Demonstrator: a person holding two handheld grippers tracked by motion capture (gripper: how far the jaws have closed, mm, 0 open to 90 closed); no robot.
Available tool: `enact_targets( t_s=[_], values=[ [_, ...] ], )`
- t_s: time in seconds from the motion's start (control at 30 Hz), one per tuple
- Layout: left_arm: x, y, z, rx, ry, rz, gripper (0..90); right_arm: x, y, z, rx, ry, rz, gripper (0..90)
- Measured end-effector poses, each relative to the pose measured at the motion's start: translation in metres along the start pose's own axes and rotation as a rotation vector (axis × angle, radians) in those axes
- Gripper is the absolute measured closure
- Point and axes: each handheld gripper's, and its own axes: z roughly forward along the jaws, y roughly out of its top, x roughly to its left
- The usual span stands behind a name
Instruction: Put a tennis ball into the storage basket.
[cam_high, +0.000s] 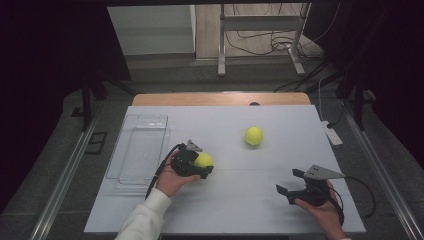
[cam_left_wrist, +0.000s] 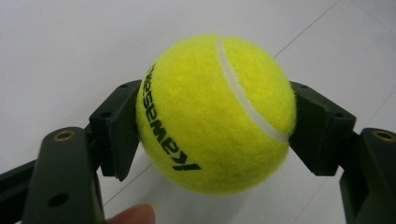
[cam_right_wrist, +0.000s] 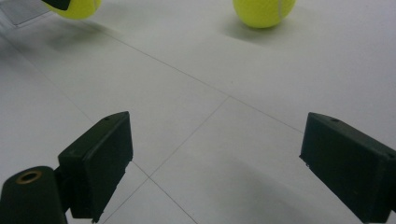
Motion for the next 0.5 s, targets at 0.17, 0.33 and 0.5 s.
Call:
enact_targets(
  t_s=[0.17, 0.33, 0.5],
  values=[
    [-0.001, -0.004, -0.006, -0.026, -0.008, 0.004, 26.3, 0.0, 0.0, 0.0, -0.007, -0.004, 0.003, 10.0],
    [-0.001, -0.006, -0.011, -0.046, -0.019, 0.011, 26.3, 0.0, 0.0, -0.001, -0.006, -0.004, 0.009, 10.0],
    [0.001, -0.006, -0.016, -0.066, -0.015, 0.013, 26.3, -0.001, 0.0, -0.001, -0.006, -0.006, 0.01, 10.0]
  ],
)
